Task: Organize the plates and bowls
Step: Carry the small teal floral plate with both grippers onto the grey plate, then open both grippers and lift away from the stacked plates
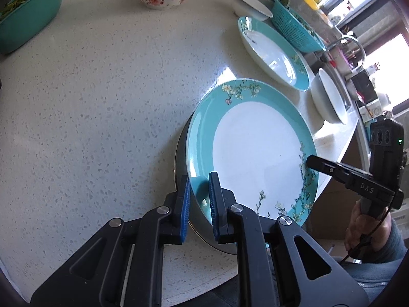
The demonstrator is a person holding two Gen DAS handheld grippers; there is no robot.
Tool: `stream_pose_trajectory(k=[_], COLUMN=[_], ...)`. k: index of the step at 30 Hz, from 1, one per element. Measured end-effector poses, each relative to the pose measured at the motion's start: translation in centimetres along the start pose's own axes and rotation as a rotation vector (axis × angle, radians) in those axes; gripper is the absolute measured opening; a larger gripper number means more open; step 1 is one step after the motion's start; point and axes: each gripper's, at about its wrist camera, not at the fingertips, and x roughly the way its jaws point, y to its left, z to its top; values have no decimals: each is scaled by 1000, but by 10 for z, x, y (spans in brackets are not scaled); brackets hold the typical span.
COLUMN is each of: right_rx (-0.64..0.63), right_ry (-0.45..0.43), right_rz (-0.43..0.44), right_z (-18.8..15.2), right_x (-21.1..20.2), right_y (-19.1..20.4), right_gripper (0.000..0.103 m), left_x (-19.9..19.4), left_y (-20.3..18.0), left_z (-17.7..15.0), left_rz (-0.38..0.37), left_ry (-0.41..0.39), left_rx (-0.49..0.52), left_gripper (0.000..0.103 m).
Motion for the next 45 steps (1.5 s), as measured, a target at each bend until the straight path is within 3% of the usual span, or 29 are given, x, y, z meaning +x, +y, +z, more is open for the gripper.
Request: stream_pose_trajectory(k=[9,15,28,31,33,34,35,37,40,43,45], right_rx=[-70,-124,-259,-295,-298,-294,-290,-280,-231,-173,-190], right_ry=[5,13,32,38,40,42,41,27,-8,-32,-51], right_rz=[-80,-138,-255,-304,-317,-320,-325,-330,-278,-109,-47], right_z=[0,-1,-10,-14,-16,-16,-16,-13,-1,30,56], right_x=[4,6,16,20,22,22,21,14,-12,-53,-79], right_y=[6,13,39,48,51,52,52,53,46,24,9], right_gripper=[21,24,37,46,52,53,56,62,67,72,72], left_x=[10,16,8,-1,-7,-11,-15,-23,-32,-38,-37], left_y=[-11,-26,-14,-6,-3,-2,-1,-2,-8,-12,-17], left_z=[4,1,-3,-1,3,6,11,23,52,92,118], left_rz=[55,135,121,108,77,60,45,-8,-64,-145,-187], left_ry=[16,23,-11,-44,-72,-89,-112,-150,-183,-177,-159], left_rx=[70,167,138,117,104,100,94,88,105,89,86], left_gripper=[13,13,13,14,20,30,51,77,82,85,86])
